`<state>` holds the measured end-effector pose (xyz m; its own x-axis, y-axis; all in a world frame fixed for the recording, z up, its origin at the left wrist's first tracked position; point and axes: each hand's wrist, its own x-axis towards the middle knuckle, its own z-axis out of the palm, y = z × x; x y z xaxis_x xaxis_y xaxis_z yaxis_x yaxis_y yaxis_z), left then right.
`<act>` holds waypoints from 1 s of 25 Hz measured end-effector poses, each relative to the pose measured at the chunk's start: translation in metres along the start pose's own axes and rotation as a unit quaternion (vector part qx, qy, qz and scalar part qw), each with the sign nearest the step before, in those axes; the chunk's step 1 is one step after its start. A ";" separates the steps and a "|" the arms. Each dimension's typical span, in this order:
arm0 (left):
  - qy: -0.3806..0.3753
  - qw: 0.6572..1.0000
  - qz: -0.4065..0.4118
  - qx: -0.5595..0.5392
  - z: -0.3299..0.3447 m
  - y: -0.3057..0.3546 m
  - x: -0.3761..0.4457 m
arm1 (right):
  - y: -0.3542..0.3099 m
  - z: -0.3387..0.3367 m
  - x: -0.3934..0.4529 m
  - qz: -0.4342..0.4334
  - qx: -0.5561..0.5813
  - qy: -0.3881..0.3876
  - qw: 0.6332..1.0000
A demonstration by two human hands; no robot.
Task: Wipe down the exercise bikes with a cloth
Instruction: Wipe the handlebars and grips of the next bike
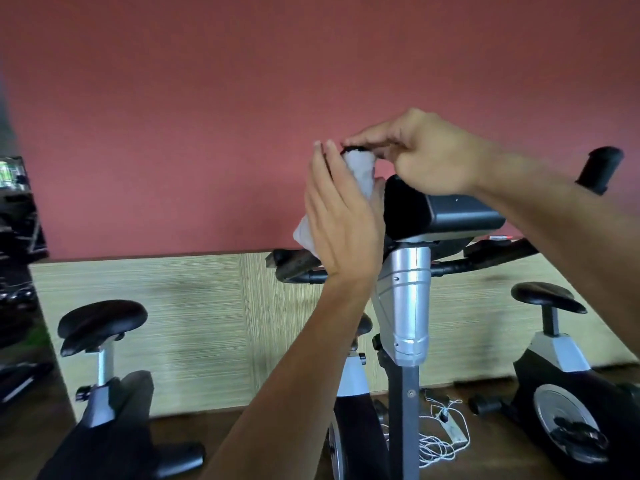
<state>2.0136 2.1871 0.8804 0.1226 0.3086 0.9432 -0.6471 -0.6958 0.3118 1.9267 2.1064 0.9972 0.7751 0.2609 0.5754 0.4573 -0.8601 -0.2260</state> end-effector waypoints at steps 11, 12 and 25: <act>0.004 0.999 -0.014 -0.030 0.000 0.011 0.016 | -0.021 -0.006 -0.008 0.012 -0.058 -0.010 0.998; 0.011 1.000 0.001 -0.018 0.001 0.008 0.013 | -0.021 -0.007 -0.007 0.015 -0.054 -0.008 0.998; 0.034 0.999 0.023 -0.001 0.001 -0.011 -0.018 | -0.012 0.002 0.005 -0.013 -0.095 0.068 0.993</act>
<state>2.0196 2.1888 0.8601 0.0412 0.3206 0.9463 -0.6522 -0.7089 0.2686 1.9257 2.1192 1.0011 0.6925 0.2329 0.6828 0.3758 -0.9243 -0.0660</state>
